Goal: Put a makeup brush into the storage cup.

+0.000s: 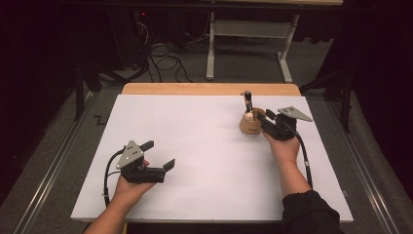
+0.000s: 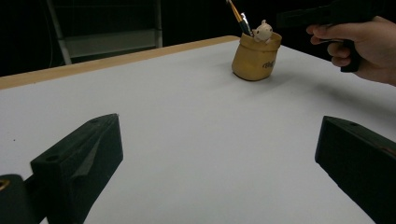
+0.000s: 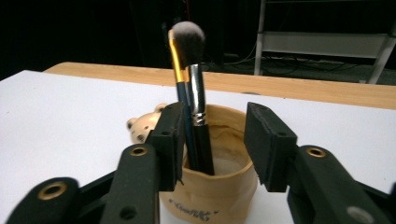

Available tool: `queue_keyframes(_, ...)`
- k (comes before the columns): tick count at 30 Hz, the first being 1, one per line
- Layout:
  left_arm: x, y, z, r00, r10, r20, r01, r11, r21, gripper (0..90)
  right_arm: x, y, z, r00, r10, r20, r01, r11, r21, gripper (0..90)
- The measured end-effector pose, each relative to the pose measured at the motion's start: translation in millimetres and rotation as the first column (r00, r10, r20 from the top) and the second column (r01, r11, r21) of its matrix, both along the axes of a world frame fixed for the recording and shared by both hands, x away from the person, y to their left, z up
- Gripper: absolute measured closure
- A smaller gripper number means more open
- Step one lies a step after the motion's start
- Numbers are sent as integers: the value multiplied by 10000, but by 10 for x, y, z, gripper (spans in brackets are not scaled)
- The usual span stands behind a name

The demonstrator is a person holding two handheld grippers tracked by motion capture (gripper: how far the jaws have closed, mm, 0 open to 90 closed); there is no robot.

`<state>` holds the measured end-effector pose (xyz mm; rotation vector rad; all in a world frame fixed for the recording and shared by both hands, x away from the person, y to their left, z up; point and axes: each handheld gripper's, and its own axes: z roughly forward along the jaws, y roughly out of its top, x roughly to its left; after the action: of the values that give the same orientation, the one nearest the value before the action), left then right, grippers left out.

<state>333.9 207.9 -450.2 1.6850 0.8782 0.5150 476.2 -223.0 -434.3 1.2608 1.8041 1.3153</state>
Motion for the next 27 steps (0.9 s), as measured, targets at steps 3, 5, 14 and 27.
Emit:
queue_keyframes(3,-3,-2,1,10000,1,3,-1,10000,-3,16,-55,-1,8,9999,122,26,-122,9999,48,508)
queue_keyframes(5,-2,1,2,10000,17,16,-17,10000,-7,15,-78,-13,12,9997,233,-3,-233,9997,86,451)
queue_keyframes(14,4,7,-1,10000,75,-21,-76,10000,-47,15,-202,-9,20,9987,506,-28,-506,9986,123,281)
queue_keyframes(27,12,26,-3,9999,132,-33,-132,9999,-16,15,-296,51,13,9946,1004,-265,-999,9948,192,6)
